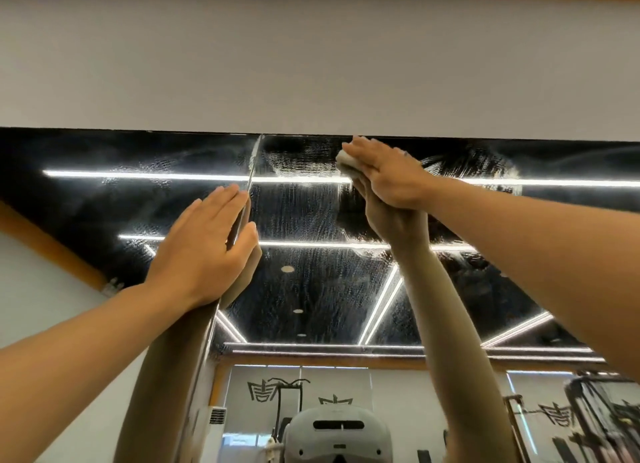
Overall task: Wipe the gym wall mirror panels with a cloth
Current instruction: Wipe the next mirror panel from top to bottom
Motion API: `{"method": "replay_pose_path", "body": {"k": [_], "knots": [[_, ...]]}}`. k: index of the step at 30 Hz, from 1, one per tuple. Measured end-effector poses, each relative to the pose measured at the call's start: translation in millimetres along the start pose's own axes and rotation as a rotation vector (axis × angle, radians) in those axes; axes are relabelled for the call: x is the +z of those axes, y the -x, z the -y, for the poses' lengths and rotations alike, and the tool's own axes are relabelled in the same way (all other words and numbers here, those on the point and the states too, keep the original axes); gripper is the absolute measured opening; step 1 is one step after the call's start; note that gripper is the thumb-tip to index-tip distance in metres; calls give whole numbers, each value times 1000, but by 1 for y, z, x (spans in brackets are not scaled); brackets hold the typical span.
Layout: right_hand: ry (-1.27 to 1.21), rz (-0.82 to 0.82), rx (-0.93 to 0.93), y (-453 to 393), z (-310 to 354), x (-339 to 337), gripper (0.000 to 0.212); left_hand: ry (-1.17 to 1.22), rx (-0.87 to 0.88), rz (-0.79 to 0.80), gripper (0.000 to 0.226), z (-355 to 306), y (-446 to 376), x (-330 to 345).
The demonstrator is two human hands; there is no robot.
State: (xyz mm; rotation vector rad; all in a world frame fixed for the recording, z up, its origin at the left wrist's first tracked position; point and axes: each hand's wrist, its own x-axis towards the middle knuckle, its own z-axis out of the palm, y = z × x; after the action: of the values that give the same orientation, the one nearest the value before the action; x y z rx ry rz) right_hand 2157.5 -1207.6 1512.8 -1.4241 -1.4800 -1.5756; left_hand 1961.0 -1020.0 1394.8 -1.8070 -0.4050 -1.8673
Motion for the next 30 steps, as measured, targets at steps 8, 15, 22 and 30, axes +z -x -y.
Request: {"method": "replay_pose_path", "body": {"k": [8, 15, 22, 30], "knots": [[-131, 204, -412, 105, 36, 25, 53, -9, -11, 8, 73, -9, 1, -3], [-55, 232, -386, 58, 38, 15, 50, -13, -14, 23, 73, -8, 1, -2], [-92, 13, -176, -15, 70, 32, 25, 16, -12, 28, 71, -6, 1, -3], [-77, 247, -377, 95, 97, 39, 52, 26, 65, 94, 60, 3, 0, -17]]}}
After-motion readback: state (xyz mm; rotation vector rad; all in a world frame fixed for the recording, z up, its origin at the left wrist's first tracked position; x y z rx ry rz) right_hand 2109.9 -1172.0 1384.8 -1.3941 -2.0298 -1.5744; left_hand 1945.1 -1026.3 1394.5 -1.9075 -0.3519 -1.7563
